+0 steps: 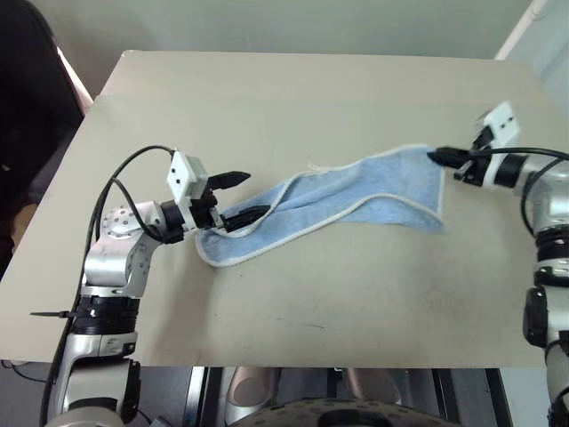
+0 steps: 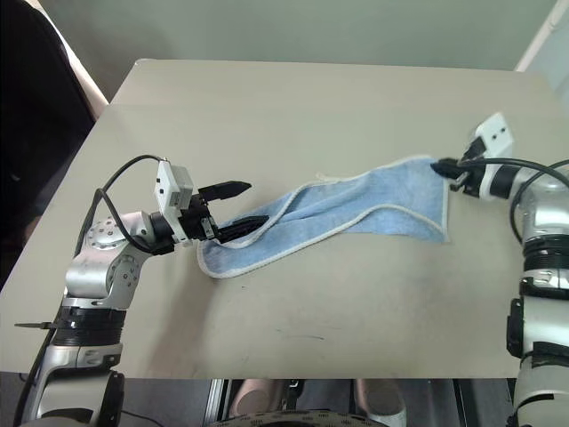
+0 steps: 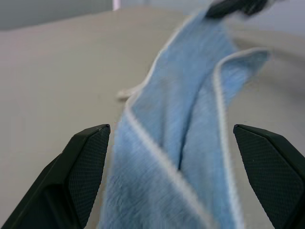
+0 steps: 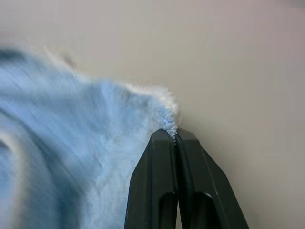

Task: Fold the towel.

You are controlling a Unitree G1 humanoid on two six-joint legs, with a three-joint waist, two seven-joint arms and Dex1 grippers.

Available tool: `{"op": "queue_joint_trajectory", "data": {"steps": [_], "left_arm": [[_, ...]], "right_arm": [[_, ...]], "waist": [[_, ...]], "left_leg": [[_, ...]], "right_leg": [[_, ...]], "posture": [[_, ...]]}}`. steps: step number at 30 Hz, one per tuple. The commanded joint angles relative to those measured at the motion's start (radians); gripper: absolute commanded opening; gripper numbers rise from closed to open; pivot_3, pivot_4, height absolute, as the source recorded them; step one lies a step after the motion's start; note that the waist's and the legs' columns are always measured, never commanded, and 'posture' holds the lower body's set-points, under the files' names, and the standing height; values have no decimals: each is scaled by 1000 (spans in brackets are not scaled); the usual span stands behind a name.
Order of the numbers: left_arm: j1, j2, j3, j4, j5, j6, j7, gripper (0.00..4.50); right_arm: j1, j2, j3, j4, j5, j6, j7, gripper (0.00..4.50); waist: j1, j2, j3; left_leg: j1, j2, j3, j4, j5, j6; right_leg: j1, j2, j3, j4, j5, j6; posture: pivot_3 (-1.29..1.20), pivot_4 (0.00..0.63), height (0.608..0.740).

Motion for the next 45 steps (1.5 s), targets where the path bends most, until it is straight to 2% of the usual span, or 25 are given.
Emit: {"op": "queue_joint_trajectory", "data": {"steps": [1,4,8,19,25,30,39,45], "left_arm": [[-1,-8,-5,-8,-1,5,1,4500],[-10,-31,-25,29,18,-23,-12,4500],[8,-59,-73,76,64,-89,-44,4500],[19,-82,-70,147,104,-179,-39,4500],[35,-49,-20,126,81,-200,-50,4500],[53,-60,23,94,75,-230,-13,4500],[99,-74,24,29,77,-281,6,4500],[162,-70,-7,11,143,-325,40,4500]], "right_arm": [[19,-40,-61,-247,88,103,-10,37],[30,-73,-76,-401,124,163,-13,37],[28,-103,-77,-502,145,212,-28,37],[27,-155,-94,-635,206,279,-65,37],[37,-157,-91,-648,216,280,-81,37],[21,-149,-71,-619,206,252,-89,37],[-15,-138,-35,-561,191,208,-91,37],[-10,-135,-30,-556,187,198,-95,37]], "waist": [[0,0,0],[1,0,0],[1,0,0],[1,0,0],[1,0,0],[2,0,0],[1,0,0],[1,0,0]], "left_leg": [[0,0,0,0,0,0],[0,0,0,0,0,-1],[0,0,0,1,0,-1],[0,-1,0,1,1,-1],[0,-1,0,1,1,-1],[0,-1,0,1,2,0],[0,-1,0,1,2,0],[0,-1,0,1,2,0]], "right_leg": [[0,0,0,0,0,0],[1,0,0,-1,-1,1],[1,0,0,-1,-1,1],[1,0,0,0,-3,4],[1,0,0,0,-4,5],[1,0,0,0,-4,5],[1,0,1,0,-4,5],[1,0,1,0,-4,5]], "posture": [[0,150,740],[0,150,740],[0,150,740],[0,150,740],[0,150,740],[0,150,740],[0,150,740],[0,150,740]]}}
